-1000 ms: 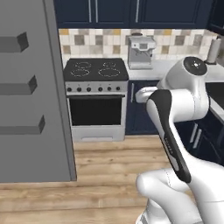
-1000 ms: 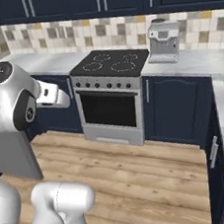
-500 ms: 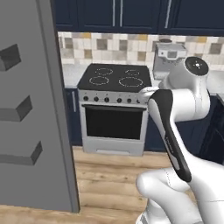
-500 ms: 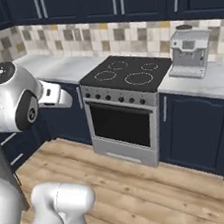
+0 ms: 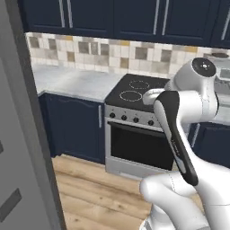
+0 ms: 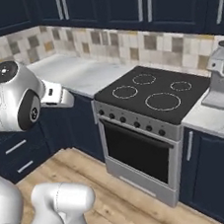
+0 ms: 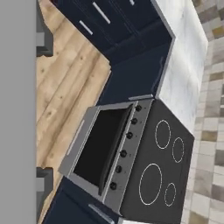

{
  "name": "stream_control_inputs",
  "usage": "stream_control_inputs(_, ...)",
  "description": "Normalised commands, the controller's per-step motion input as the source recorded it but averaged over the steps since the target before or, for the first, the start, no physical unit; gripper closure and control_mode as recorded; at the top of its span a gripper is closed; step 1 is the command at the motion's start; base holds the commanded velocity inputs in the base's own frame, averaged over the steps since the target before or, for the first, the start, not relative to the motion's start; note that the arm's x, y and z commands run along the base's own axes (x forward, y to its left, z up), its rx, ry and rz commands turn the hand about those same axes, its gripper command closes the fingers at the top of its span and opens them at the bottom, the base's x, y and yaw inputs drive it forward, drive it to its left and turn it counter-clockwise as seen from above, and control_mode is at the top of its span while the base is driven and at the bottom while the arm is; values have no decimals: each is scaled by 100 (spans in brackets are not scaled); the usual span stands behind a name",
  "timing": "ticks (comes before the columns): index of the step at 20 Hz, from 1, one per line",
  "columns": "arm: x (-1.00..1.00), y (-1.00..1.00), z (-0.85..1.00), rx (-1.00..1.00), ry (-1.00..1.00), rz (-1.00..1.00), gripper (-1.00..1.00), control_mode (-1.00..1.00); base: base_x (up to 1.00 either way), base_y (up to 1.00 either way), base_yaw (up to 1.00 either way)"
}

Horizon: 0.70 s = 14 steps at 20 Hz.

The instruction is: Move the brussel sprout and kebabs from the second highest shelf to the top shelf to make space. Then, place the pitcher from the counter on the cleared second highest shelf.

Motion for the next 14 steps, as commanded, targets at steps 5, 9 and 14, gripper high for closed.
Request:
stream_control_inputs(5,0,0,0,0,0,0,-100,100,94,0,55)
stream_control_inputs(9,0,0,0,0,0,0,-100,100,86,0,62)
stream_control_inputs(14,0,0,0,0,0,0,-100,100,86,0,67)
